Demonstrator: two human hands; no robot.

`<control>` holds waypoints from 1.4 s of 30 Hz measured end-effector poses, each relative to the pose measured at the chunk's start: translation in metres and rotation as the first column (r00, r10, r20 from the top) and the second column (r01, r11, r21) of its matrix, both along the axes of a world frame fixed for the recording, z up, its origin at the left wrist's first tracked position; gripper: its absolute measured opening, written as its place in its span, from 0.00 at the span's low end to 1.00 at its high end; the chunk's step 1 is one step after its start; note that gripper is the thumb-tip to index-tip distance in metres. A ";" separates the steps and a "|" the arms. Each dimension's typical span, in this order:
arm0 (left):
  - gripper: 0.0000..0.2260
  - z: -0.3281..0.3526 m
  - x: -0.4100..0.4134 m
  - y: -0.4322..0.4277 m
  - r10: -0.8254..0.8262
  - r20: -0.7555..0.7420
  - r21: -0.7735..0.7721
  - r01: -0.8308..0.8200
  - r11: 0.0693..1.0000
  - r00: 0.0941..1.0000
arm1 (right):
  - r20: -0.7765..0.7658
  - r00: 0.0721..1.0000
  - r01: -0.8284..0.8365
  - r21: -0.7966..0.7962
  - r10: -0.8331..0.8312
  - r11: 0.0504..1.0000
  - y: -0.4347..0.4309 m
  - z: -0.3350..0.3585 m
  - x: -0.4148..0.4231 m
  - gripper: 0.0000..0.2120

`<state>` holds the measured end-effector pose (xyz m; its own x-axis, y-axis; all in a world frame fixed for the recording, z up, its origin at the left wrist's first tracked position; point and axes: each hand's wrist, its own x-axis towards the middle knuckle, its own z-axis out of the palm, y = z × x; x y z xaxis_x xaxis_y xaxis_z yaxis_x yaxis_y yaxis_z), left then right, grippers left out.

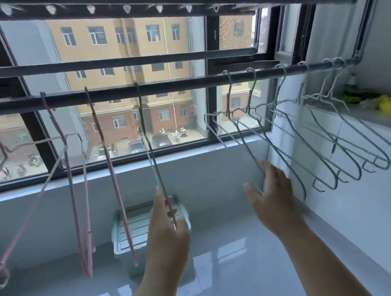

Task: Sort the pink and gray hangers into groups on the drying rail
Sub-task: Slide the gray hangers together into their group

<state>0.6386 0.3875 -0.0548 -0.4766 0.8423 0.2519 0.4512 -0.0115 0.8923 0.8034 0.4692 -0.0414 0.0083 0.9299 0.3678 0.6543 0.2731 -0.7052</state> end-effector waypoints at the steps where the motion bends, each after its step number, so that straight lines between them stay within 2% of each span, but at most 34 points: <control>1: 0.29 0.002 0.005 0.001 0.028 -0.034 -0.015 -0.029 0.999 0.999 | -0.019 0.998 -0.055 -0.088 0.053 0.995 0.010 -0.001 0.004 0.25; 3: 0.30 0.008 0.018 0.007 0.116 -0.155 0.057 -0.109 0.992 0.981 | -0.108 0.984 -0.158 -0.185 0.139 0.970 0.023 -0.004 0.008 0.20; 5: 0.27 0.017 0.032 0.019 0.169 -0.195 0.176 -0.135 0.975 0.966 | -0.277 0.937 -0.271 -0.191 0.214 0.943 0.026 -0.005 0.007 0.15; 7: 0.23 0.027 0.052 0.034 0.138 -0.170 0.170 -0.109 0.979 0.976 | -0.463 0.827 -0.417 -0.129 0.317 0.900 0.023 -0.009 0.008 0.12; 9: 0.20 0.032 0.071 0.051 0.062 -0.129 0.076 -0.053 0.996 0.990 | -0.565 0.720 -0.523 -0.063 0.402 0.850 0.021 -0.010 0.009 0.09; 12: 0.17 0.036 0.088 0.075 0.021 0.025 -0.017 -0.021 1.000 0.999 | -0.622 0.616 -0.627 -0.017 0.483 0.779 0.023 -0.005 0.009 0.10; 16: 0.12 0.035 0.089 0.087 0.063 0.144 -0.054 -0.055 0.997 0.988 | -0.630 0.564 -0.683 0.008 0.534 0.731 0.024 -0.004 0.005 0.12; 19: 0.08 0.034 0.083 0.085 0.104 0.216 -0.013 -0.104 0.994 0.971 | -0.635 0.526 -0.711 0.037 0.566 0.702 0.025 -0.007 0.000 0.15; 28: 0.10 0.030 0.063 0.079 0.134 0.359 0.019 -0.151 0.988 0.924 | -0.619 0.537 -0.711 0.036 0.574 0.703 0.018 -0.013 -0.025 0.21; 32: 0.11 0.030 0.060 0.077 0.104 0.440 0.026 -0.128 0.991 0.892 | -0.628 0.519 -0.727 0.033 0.580 0.686 0.016 -0.014 -0.029 0.19; 38: 0.12 0.028 0.059 0.072 0.112 0.416 0.012 -0.129 0.992 0.903 | -0.637 0.558 -0.728 -0.067 0.532 0.683 0.011 -0.014 -0.027 0.15; 40: 0.13 0.028 0.060 0.071 0.104 0.410 0.008 -0.117 0.993 0.906 | -0.525 0.615 -0.739 -0.123 0.588 0.663 0.009 -0.008 -0.018 0.17; 42: 0.14 0.030 0.060 0.069 0.096 0.374 0.016 -0.110 0.994 0.922 | -0.277 0.699 -0.699 -0.067 0.660 0.712 0.010 -0.001 0.001 0.21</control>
